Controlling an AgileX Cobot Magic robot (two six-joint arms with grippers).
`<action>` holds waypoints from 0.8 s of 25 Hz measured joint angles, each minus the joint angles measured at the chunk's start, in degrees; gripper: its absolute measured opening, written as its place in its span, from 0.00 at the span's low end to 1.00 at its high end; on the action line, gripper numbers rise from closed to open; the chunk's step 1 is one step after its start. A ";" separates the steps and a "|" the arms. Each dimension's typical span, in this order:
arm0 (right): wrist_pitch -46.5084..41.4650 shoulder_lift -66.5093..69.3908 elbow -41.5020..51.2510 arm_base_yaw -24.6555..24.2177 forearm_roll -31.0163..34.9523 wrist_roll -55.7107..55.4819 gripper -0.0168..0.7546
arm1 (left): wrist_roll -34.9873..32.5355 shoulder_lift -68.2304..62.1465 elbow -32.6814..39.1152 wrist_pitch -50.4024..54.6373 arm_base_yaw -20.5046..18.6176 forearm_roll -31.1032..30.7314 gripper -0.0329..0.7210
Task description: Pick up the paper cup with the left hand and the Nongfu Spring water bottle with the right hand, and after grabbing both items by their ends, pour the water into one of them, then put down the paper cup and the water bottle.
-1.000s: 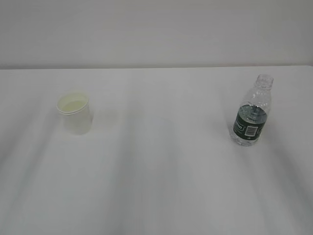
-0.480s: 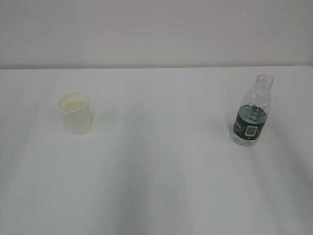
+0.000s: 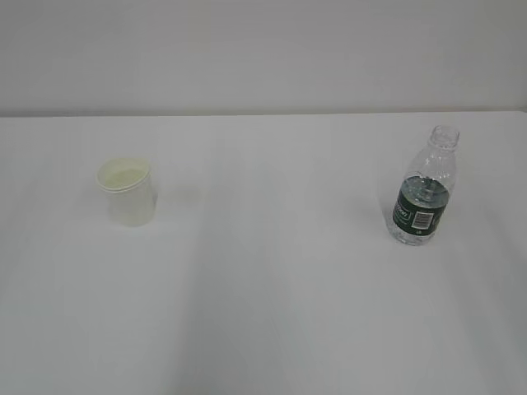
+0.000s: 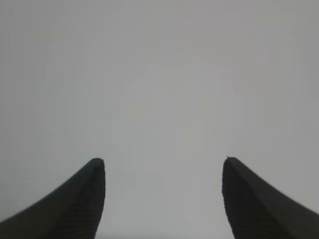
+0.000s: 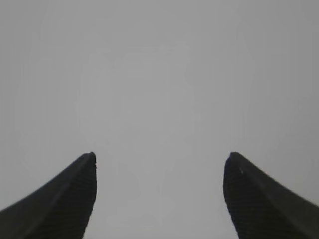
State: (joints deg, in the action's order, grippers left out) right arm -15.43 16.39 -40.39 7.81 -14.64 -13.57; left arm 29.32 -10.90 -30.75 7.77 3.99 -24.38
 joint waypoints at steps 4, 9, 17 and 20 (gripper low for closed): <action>-7.17 -5.04 -0.89 0.00 0.00 1.02 0.79 | -0.68 5.17 -2.38 10.13 0.00 0.00 0.74; -14.15 -8.71 -2.61 0.00 0.12 2.36 0.79 | -5.42 7.83 -6.21 16.61 0.00 1.74 0.71; -24.12 -9.63 -8.17 0.00 3.00 7.05 0.79 | -24.29 7.81 -15.95 33.22 0.00 15.59 0.68; -31.37 -9.63 -10.60 0.00 6.34 11.00 0.79 | -29.72 7.81 -19.70 41.39 0.00 21.55 0.68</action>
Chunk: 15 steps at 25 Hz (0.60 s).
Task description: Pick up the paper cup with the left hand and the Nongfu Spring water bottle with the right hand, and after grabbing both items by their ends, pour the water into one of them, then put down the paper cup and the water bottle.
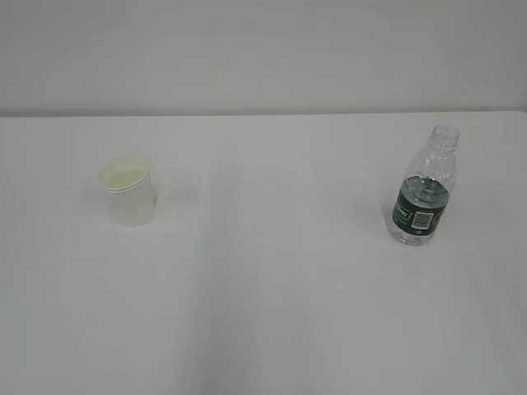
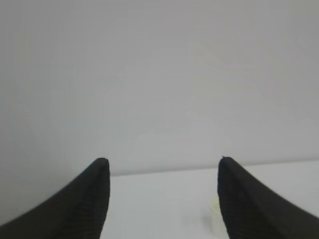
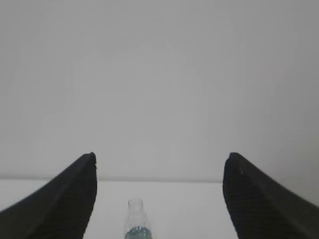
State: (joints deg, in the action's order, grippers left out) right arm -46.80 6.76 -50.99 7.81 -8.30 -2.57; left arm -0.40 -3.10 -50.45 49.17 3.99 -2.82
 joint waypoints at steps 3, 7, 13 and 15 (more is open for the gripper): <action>-8.62 -0.17 -1.43 0.00 2.35 3.81 0.79 | -2.47 0.16 -2.95 8.56 0.00 3.26 0.69; -21.64 -0.26 -1.88 0.00 3.36 7.31 0.79 | -3.77 0.28 -4.14 20.42 0.00 4.44 0.69; -26.27 -2.38 -1.88 0.00 3.62 8.21 0.79 | -4.01 2.52 -4.14 23.96 0.00 9.04 0.67; -26.41 -4.18 -1.88 0.00 3.65 7.94 0.79 | -4.01 2.64 -4.12 23.96 0.00 10.28 0.67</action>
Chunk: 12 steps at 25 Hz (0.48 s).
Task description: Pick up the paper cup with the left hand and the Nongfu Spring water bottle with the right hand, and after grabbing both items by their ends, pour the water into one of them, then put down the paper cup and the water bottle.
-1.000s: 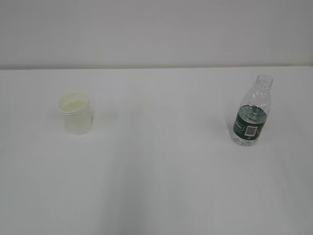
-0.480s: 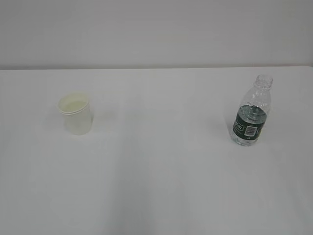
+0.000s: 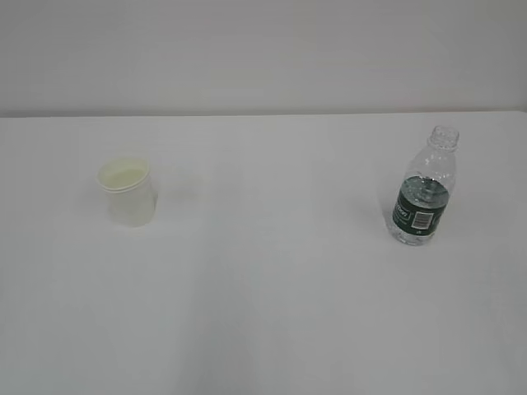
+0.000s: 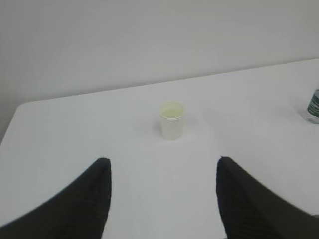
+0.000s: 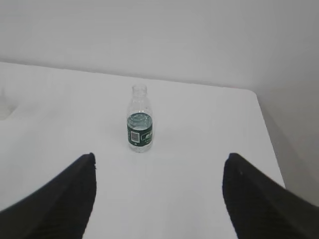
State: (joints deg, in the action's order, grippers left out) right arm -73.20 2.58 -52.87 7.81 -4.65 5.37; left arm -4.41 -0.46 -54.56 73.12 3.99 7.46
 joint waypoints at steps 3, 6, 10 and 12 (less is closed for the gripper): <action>-0.13 -3.31 0.00 0.00 0.10 -1.40 0.79 | 0.00 0.27 1.46 0.00 0.00 2.55 0.67; -0.23 -3.88 0.00 0.00 0.10 -2.98 0.79 | -0.02 0.26 2.16 0.13 0.00 6.47 0.67; -0.23 -3.88 1.32 0.00 0.22 -3.73 0.79 | -0.12 0.26 3.40 0.13 0.00 7.36 0.66; -0.23 -3.88 3.19 0.00 0.22 -3.76 0.79 | -0.12 0.26 4.80 0.13 0.00 6.88 0.66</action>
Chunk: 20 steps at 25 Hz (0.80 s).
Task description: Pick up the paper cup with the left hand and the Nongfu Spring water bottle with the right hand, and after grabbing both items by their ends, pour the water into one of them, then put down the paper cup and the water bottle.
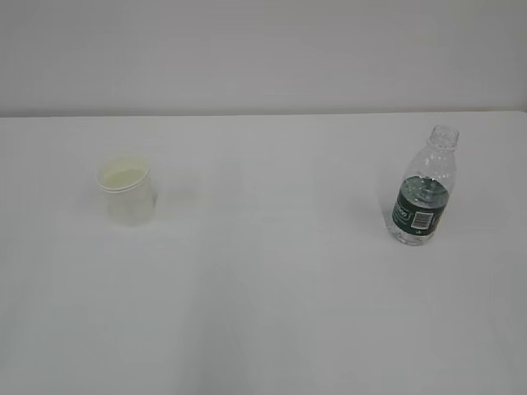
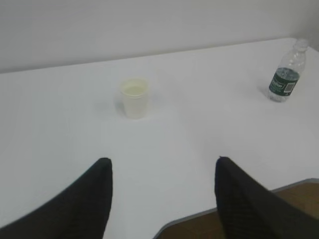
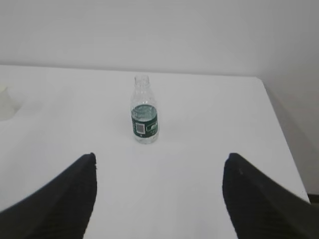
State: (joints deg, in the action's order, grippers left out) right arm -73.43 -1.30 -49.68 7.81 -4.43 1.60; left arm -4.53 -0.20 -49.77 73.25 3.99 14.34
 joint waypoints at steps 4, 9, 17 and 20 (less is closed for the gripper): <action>0.00 0.00 5.55 0.00 0.00 -0.13 0.79 | 0.00 0.00 4.48 0.00 0.00 -0.34 0.65; 1.27 0.00 11.08 0.00 0.00 -0.23 0.78 | 0.00 0.00 10.43 -0.35 0.00 -1.22 0.65; 3.52 0.00 14.79 0.00 0.00 -0.23 0.78 | 0.00 0.00 16.54 -4.35 0.00 -4.95 0.64; 3.87 0.00 16.44 0.00 0.00 -0.23 0.78 | 0.00 0.00 17.46 -5.34 0.00 -5.88 0.64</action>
State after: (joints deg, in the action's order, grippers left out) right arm -69.56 -1.30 -33.24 7.81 -4.43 1.37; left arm -4.53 -0.20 -32.31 67.91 3.99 8.46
